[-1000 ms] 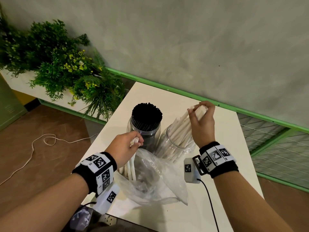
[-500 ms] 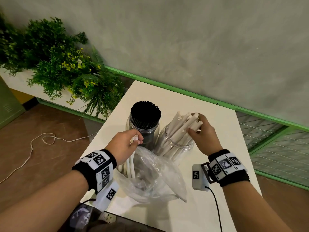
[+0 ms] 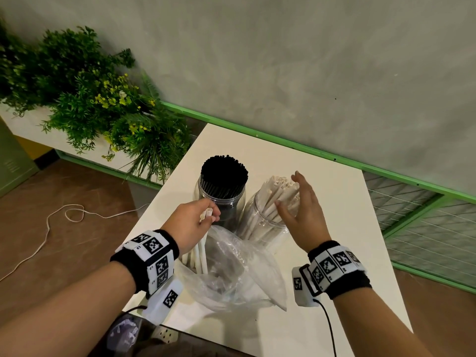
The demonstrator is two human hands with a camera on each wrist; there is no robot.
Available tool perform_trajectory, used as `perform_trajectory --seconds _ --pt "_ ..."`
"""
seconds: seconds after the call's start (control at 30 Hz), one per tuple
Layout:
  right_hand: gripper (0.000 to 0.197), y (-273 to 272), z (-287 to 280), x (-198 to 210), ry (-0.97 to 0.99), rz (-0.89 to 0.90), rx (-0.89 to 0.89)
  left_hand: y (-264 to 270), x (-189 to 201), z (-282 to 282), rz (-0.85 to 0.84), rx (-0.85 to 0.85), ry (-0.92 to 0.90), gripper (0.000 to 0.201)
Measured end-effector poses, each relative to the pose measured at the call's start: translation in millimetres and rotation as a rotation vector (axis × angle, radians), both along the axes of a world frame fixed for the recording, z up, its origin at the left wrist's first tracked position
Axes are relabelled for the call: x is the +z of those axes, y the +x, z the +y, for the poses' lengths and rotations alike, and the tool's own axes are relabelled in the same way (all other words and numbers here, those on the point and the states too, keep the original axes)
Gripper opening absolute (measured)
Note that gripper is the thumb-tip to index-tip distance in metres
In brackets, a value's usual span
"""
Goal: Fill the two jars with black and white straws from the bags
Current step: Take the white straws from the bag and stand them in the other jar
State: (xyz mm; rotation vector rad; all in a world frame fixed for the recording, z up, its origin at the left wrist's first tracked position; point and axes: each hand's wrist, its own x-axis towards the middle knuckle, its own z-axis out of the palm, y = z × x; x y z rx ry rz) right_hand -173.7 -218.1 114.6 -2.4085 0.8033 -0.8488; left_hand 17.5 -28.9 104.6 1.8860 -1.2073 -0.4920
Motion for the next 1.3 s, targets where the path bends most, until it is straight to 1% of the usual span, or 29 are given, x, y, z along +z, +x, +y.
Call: perform_trajectory --seconds 0.1,0.17,0.23,0.3,0.33,0.37,0.43,0.47,0.53,0.57,0.67,0.8,0.87,0.93,1.0,1.1,1.17,1.23,1.3 --pt "0.058 12 -2 2 -0.077 -0.144 -0.031 0 0 -1 0.007 0.004 -0.001 0.017" --pt "0.049 20 -6 5 -0.117 -0.184 -0.035 0 0 -1 0.004 0.005 0.006 0.017" --pt "0.044 26 -13 5 -0.087 -0.181 -0.047 0 0 0 -0.007 0.004 0.008 0.017" --pt "0.048 31 -18 6 0.009 -0.194 -0.075 0 0 1 -0.014 0.003 0.006 0.016" --pt "0.049 32 -20 6 0.03 -0.185 -0.08 0 0 1 -0.015 0.003 0.004 0.015" --pt "0.048 34 -21 6 0.006 -0.146 -0.077 0 1 1 -0.015 0.004 0.003 0.015" --pt "0.049 38 -17 5 -0.105 -0.022 -0.032 0 1 1 -0.021 0.008 0.002 0.014" --pt "0.054 40 -15 5 -0.145 0.026 0.0 0 1 1 -0.023 0.008 0.002 0.014" --pt "0.065 44 -13 4 -0.163 0.074 0.027 0 1 1 -0.02 0.005 0.001 0.014" --pt "0.066 45 -13 3 -0.157 0.07 0.02 0 1 1 -0.021 0.003 0.003 0.013" --pt "0.059 46 -13 -1 -0.154 -0.005 -0.008 0 1 1 -0.023 0.001 0.008 0.014" --pt "0.065 48 -12 -7 -0.067 -0.095 -0.033 0 1 1 -0.011 0.001 0.008 0.014" --pt "0.063 49 -12 -8 -0.033 -0.119 -0.043 0 1 1 -0.015 -0.001 0.009 0.014" --pt "0.058 48 -12 -8 -0.102 -0.079 -0.031 0 2 1 -0.02 0.001 0.012 0.015" --pt "0.053 47 -14 -8 -0.19 0.001 -0.049 0 2 2 -0.023 0.005 0.017 0.016" --pt "0.047 44 -16 -11 -0.261 0.138 -0.059 0 3 2 -0.022 0.007 0.024 0.017" --pt "0.039 41 -17 -14 -0.328 0.147 -0.012 0 3 2 -0.02 0.01 0.026 0.018" --pt "0.042 34 -17 -17 -0.362 0.13 0.009 0 2 2 -0.019 0.011 0.027 0.017" --pt "0.047 25 -17 -20 -0.386 0.172 -0.004 0 3 3 -0.019 0.011 0.027 0.016"
